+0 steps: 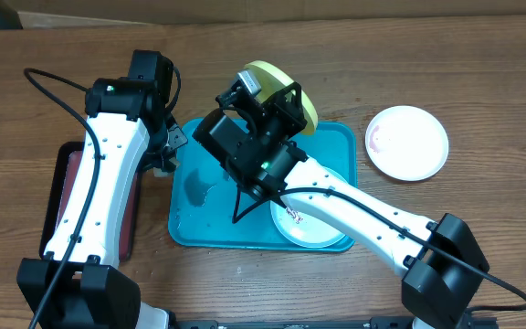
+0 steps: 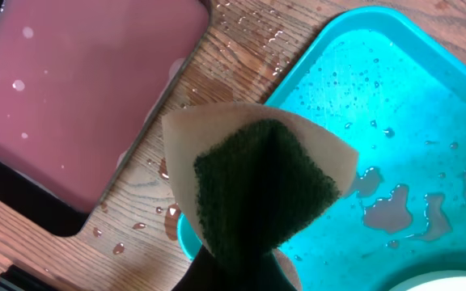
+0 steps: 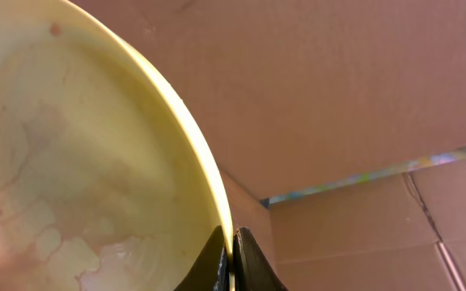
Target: Clean dirty plates on tray and stack at the side
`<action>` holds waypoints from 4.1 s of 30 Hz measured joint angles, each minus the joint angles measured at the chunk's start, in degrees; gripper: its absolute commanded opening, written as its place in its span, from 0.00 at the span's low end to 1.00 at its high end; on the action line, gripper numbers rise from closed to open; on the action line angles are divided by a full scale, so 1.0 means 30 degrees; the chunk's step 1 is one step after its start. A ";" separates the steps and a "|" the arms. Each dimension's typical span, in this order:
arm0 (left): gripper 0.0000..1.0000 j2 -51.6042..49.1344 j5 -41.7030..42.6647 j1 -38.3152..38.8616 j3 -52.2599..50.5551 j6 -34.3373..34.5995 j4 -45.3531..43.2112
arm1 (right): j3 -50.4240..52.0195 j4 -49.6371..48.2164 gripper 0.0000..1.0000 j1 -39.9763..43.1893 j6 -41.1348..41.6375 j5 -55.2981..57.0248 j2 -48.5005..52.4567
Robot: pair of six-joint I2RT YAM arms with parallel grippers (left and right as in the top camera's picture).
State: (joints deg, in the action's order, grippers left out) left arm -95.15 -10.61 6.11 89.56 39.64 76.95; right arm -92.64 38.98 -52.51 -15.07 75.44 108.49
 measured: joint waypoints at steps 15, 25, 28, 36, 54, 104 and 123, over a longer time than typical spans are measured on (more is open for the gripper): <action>0.04 0.0000 0.0066 0.0000 0.0000 -0.0226 -0.0015 | -0.0036 0.4299 0.04 0.1974 0.4758 -0.3759 0.0000; 0.04 0.0000 0.0364 0.0000 0.0000 -0.0299 -0.0153 | -0.0066 0.5770 0.04 0.9843 1.0076 -1.8790 0.0000; 0.04 0.0000 0.0408 0.0000 0.0000 -0.0357 -0.0153 | -0.0066 0.6076 0.04 1.2735 1.0550 -2.2819 0.0000; 0.04 0.0000 0.0415 0.0000 -0.0007 -0.0372 -0.0189 | -0.0066 0.7941 0.04 1.9052 1.0899 -2.6993 0.0000; 0.04 0.0000 0.0743 0.0000 -0.0991 -0.0423 -0.1421 | 0.2929 0.7701 0.04 2.3970 1.0892 -2.6505 -0.0007; 0.04 0.0000 0.1770 0.0000 -0.0991 -0.1428 -0.1880 | 0.6819 0.3759 0.42 1.0244 0.1137 -2.6301 -0.0007; 0.04 0.0000 0.1931 0.0000 -0.0991 -0.1785 -0.1880 | 0.8677 0.2710 0.12 1.0251 0.2113 -2.7766 -0.0248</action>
State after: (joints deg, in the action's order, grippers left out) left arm -95.15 -4.82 6.11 86.59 34.28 71.31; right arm -66.61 47.11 -21.76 -8.73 -7.86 107.74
